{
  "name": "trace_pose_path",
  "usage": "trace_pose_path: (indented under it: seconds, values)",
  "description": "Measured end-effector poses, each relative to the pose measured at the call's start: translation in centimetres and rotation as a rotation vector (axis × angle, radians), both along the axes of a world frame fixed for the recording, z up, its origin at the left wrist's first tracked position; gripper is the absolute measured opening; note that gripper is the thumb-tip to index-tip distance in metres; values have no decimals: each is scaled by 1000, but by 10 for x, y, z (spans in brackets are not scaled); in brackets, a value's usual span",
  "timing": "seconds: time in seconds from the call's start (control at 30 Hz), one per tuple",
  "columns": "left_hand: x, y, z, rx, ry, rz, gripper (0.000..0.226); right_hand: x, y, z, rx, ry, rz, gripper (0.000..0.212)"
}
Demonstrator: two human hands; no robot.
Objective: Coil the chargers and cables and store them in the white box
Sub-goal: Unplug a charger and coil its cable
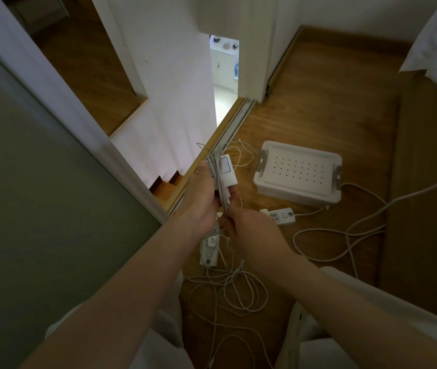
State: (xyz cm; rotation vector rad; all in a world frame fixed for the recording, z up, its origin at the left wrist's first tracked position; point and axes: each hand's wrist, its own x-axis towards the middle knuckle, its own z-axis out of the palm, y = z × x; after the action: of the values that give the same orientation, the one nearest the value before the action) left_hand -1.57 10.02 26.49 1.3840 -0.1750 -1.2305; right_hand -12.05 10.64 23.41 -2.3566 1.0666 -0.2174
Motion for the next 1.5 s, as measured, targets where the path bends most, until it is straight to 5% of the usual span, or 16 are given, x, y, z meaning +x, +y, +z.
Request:
trace_pose_path:
  seconds: [0.1, 0.23, 0.47, 0.63, 0.7, 0.93, 1.1, 1.27, 1.37, 1.5]
  values:
    - [9, 1, 5, -63, 176, 3, 33, -1, 3, -4, -49, 63, 69, 31]
    - [20, -1, 3, -48, 183, 8, 36, -4, -2, -6, -26, 7, 97, 29]
    - [37, 0, 4, -45, 186, 110, 37, -6, -19, 3, 854, -397, -153, 9]
    - [44, 2, 10, -106, 232, 125, 37, -7, -17, 5, 1062, -636, -163, 15]
    - [49, 2, 9, -102, 209, 136, 35, -7, -17, 6, 999, -608, -120, 17]
    - [48, 7, 7, -17, -73, -4, 29, -15, -30, 2, 342, -181, 25, 19]
    - [36, 11, 7, 24, -327, -312, 36, -12, -32, -2, 228, -75, 40, 14]
    - [32, 10, -3, 66, -818, -475, 33, -10, -40, 9, 575, -275, -162, 8]
    - [32, 14, -6, 15, -1108, -501, 35, -7, -44, 14, 863, -403, -270, 24]
    - [31, 16, -10, -68, -1292, -556, 32, -10, -42, 15, 819, -338, -207, 47]
